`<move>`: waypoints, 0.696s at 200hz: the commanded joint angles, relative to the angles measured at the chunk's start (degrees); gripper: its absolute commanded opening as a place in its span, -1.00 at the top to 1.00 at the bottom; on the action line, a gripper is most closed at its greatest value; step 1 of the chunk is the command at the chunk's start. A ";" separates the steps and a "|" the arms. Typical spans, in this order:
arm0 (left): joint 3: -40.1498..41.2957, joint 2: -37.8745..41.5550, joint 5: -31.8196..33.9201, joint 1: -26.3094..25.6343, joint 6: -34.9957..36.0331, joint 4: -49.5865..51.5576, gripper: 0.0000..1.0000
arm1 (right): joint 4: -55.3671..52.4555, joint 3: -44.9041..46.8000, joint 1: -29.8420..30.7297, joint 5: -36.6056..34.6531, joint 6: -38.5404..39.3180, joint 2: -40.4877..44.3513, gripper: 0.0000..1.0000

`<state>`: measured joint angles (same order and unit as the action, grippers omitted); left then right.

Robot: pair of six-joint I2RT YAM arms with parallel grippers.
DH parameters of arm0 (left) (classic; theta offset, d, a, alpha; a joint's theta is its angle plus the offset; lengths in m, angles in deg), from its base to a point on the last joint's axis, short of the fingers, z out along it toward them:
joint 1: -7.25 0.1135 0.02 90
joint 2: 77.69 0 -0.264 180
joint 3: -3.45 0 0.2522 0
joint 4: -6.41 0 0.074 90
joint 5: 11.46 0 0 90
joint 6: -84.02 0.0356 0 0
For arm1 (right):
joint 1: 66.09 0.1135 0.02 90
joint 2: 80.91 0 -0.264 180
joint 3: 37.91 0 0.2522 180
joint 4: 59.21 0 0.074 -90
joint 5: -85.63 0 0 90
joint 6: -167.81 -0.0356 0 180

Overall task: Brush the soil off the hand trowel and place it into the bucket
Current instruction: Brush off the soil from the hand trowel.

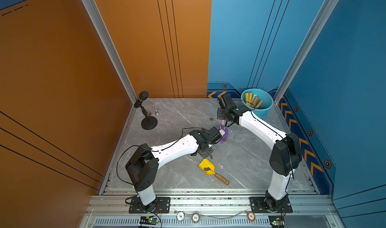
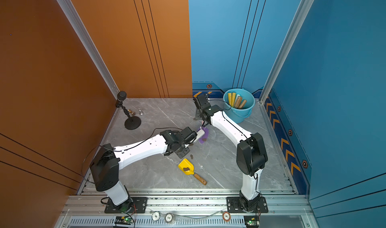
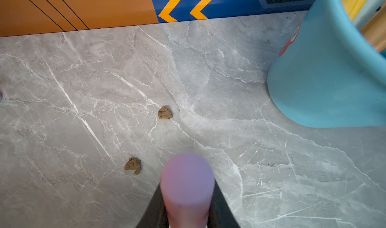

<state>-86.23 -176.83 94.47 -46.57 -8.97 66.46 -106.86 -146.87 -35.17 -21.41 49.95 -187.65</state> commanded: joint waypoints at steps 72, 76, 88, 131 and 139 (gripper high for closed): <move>-3.80 2.71 3.13 -1.02 -2.41 5.27 1.00 | 1.55 -1.33 0.11 -2.38 3.12 0.66 0.72; -4.26 2.53 3.31 -0.71 -2.18 5.03 1.00 | 1.55 -1.46 0.07 -2.14 3.16 0.73 0.72; -5.80 1.84 3.15 0.54 -0.65 4.11 1.00 | 1.62 -1.18 0.20 -1.77 3.26 1.08 0.72; -7.98 -3.56 3.35 2.54 4.40 2.46 1.00 | 1.61 -1.21 0.64 -0.54 3.42 2.60 0.72; -7.47 -4.14 3.30 2.33 4.56 2.33 1.00 | 1.63 -1.22 0.56 -0.49 3.42 2.81 0.72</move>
<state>-93.64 -177.79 96.72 -44.23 -7.31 68.99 -106.82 -146.87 -35.00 -22.40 52.53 -187.62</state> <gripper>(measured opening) 0.227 0.260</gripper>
